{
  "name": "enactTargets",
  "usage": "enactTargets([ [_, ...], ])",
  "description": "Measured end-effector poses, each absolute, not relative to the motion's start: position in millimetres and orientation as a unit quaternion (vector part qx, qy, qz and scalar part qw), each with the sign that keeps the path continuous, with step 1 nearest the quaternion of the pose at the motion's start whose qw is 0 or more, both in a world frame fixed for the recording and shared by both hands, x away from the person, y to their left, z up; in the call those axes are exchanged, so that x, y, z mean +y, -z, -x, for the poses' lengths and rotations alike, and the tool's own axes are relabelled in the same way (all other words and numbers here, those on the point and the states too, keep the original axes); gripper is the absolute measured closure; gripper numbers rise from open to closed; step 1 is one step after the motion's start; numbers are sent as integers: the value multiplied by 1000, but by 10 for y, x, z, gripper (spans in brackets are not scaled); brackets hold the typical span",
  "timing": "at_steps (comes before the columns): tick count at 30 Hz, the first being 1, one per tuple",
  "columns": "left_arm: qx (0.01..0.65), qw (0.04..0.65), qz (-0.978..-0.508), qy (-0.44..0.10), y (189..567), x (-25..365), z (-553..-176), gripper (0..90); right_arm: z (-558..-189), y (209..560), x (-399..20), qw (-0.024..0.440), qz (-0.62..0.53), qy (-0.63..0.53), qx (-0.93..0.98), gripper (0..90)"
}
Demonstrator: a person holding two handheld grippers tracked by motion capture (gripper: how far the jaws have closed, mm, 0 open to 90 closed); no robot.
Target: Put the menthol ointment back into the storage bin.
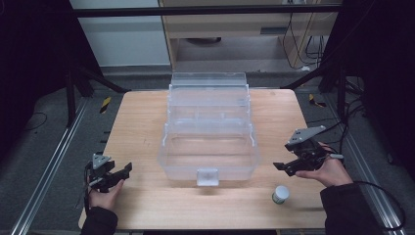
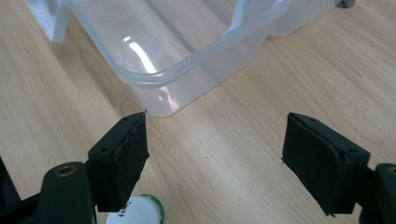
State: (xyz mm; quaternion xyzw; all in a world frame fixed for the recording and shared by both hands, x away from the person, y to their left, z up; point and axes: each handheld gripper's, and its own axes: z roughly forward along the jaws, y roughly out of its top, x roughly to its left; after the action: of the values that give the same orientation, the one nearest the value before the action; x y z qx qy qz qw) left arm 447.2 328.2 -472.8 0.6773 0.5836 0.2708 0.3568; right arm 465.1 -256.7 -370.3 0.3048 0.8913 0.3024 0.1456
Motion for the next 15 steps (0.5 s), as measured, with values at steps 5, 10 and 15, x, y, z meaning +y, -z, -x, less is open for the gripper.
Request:
enactTargets([
  [5, 582, 356, -678, -272, 4726, 3278, -4470, 310, -4636, 3722, -2495, 123, -279, -273, 912, 236],
  [10, 582, 356, -679, -272, 4727, 3275, -4470, 314, -4606, 3767, -2450, 108, -258, -244, 929, 241],
  [15, 580, 352, -683, -272, 4727, 3272, -4471, 317, -4595, 3800, -2445, 101, -251, -231, 935, 250],
])
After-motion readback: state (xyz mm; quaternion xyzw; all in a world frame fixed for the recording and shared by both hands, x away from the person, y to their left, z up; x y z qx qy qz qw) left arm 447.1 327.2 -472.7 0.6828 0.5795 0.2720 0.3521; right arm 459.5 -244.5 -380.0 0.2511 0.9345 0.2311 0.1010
